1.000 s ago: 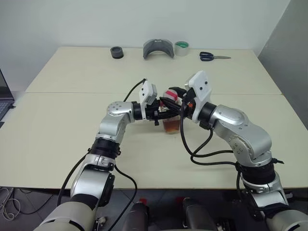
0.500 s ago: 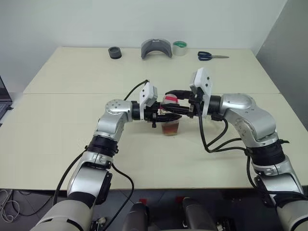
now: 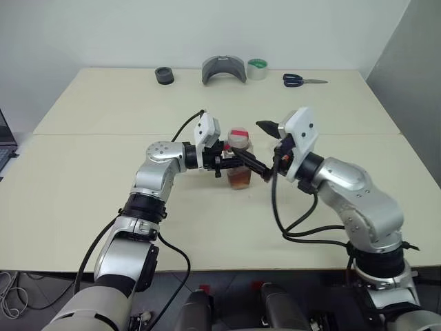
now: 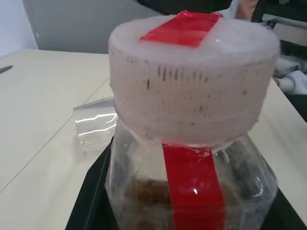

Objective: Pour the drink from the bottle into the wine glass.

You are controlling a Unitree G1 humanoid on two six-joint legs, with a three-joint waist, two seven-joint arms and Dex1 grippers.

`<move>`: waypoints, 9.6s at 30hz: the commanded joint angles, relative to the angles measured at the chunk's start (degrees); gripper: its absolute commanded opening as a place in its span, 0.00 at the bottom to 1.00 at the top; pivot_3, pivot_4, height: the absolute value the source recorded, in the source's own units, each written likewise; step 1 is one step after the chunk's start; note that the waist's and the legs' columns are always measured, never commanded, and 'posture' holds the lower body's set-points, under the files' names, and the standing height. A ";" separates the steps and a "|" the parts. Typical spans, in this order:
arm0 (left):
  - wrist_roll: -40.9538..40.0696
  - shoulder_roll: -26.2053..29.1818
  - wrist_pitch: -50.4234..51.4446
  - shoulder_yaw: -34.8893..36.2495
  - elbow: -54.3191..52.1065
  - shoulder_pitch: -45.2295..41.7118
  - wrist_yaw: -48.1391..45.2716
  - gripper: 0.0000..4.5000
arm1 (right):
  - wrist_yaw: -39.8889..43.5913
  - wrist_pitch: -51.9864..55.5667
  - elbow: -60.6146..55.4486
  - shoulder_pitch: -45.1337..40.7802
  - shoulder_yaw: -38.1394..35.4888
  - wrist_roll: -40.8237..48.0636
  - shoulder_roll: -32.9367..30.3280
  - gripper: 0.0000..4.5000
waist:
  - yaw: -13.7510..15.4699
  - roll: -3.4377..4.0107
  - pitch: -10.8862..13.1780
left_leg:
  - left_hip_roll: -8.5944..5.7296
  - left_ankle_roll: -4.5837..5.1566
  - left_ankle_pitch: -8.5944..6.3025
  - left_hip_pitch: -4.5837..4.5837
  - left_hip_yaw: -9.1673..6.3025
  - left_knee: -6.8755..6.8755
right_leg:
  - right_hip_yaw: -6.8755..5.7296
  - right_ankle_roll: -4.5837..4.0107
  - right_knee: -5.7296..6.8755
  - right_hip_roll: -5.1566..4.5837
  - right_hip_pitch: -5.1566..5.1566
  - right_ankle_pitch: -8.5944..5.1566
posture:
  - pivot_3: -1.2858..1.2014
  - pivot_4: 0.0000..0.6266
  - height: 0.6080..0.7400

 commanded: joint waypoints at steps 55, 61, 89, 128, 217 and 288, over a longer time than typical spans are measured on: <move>0.77 1.83 -2.10 1.16 0.16 -2.12 -0.15 0.39 | 6.96 -8.22 0.46 1.52 0.08 -3.43 -2.50 1.00 | 0.07 0.03 0.05 | -0.02 0.01 0.00 -0.07 -0.04 0.01 | -0.03 0.00 -0.03 -0.09 -0.02 0.00 | 0.52 0.24 1.00; 1.16 1.50 -2.46 0.74 1.52 -2.97 -0.60 0.39 | -6.23 -8.15 3.43 0.25 4.29 -12.34 6.65 1.00 | -0.17 0.04 0.04 | 0.02 -0.01 0.01 0.03 0.02 0.00 | 0.02 0.00 0.03 0.04 -0.02 0.00 | 0.52 0.24 1.00; 2.00 0.76 -4.32 0.55 3.60 -3.40 -1.28 0.39 | -8.47 -1.14 6.99 -4.23 5.00 -13.53 12.73 0.57 | -0.16 0.04 0.04 | -0.02 0.01 0.00 0.00 0.03 0.00 | 0.02 0.00 0.01 0.00 -0.03 0.01 | 0.52 0.24 1.00; 0.55 2.85 -3.26 1.05 2.10 -3.76 -5.41 0.38 | 10.78 -11.58 8.59 -5.41 2.61 -2.67 1.27 1.00 | -0.43 0.08 0.09 | 0.00 0.01 0.00 -0.01 0.06 0.00 | 0.04 0.03 0.02 0.02 -0.05 0.02 | 0.52 0.24 1.00; 0.51 5.22 -2.35 1.77 5.40 -4.79 -8.59 0.38 | 8.87 -12.03 14.48 -8.64 0.54 -4.30 -2.21 1.00 | -0.16 0.08 0.09 | -0.03 0.02 0.00 -0.03 0.07 0.01 | 0.02 0.02 0.00 -0.01 -0.05 0.02 | 0.52 0.24 1.00; 1.85 5.28 -5.24 1.85 8.74 -5.82 -8.92 0.38 | 8.81 -11.00 12.58 -7.76 0.45 -2.63 -3.89 1.00 | -0.15 0.08 0.09 | -0.03 0.02 0.00 -0.03 0.07 0.01 | 0.02 0.02 0.00 -0.01 -0.04 0.02 | 0.52 0.24 1.00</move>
